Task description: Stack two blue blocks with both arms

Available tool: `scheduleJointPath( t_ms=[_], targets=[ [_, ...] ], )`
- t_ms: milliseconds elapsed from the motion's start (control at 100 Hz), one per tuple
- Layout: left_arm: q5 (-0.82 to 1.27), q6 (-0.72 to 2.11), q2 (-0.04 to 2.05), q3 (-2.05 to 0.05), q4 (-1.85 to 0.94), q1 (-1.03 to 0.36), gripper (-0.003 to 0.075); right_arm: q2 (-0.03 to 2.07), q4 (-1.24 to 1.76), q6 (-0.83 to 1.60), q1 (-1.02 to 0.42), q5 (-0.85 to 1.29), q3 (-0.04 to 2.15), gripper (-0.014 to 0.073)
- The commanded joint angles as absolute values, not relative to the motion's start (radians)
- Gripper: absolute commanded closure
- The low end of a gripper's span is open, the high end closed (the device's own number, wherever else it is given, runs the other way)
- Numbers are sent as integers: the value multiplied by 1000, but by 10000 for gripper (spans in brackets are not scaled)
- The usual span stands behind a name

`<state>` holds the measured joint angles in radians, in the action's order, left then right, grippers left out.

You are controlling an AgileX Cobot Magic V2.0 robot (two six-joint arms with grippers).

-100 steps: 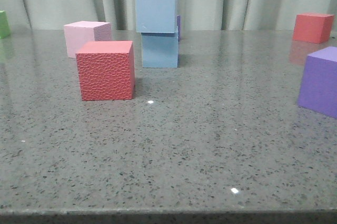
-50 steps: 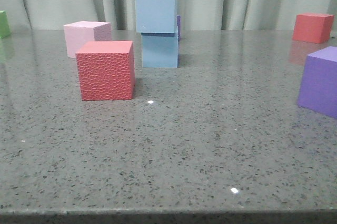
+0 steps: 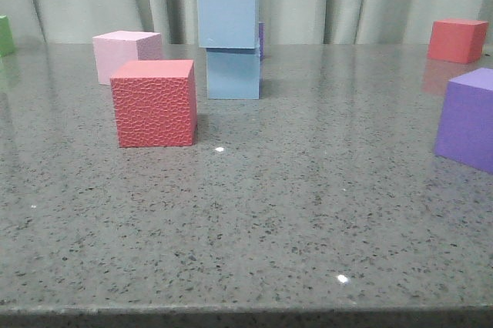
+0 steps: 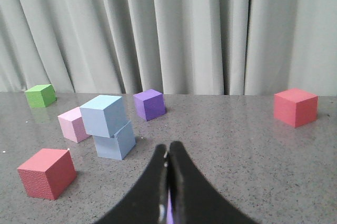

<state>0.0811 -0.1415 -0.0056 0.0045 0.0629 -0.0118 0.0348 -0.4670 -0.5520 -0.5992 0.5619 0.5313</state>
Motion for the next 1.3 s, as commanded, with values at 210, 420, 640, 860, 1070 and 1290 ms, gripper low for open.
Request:
scheduleJointPath(
  t_ms=[210, 420, 640, 860, 1070, 1290],
  targets=[
    [0, -144, -38, 8, 56, -9, 738, 55, -109, -195, -311, 147, 369, 712],
    [0, -144, -38, 8, 56, -9, 738, 55, 13, -118, -120, -11, 232, 712],
    [0, -144, -38, 8, 56, -9, 738, 50, 13, -147, -5, -56, 121, 712],
    [0, -144, -38, 8, 56, -9, 738, -34, 0, -147, 24, -58, 11, 712],
    [0, -144, -38, 8, 56, -9, 739, -31, 0, -151, 24, -20, -8, 712],
    [0, -144, -38, 8, 56, -9, 738, -31, 0, -151, 24, -20, -8, 712]
  ],
)
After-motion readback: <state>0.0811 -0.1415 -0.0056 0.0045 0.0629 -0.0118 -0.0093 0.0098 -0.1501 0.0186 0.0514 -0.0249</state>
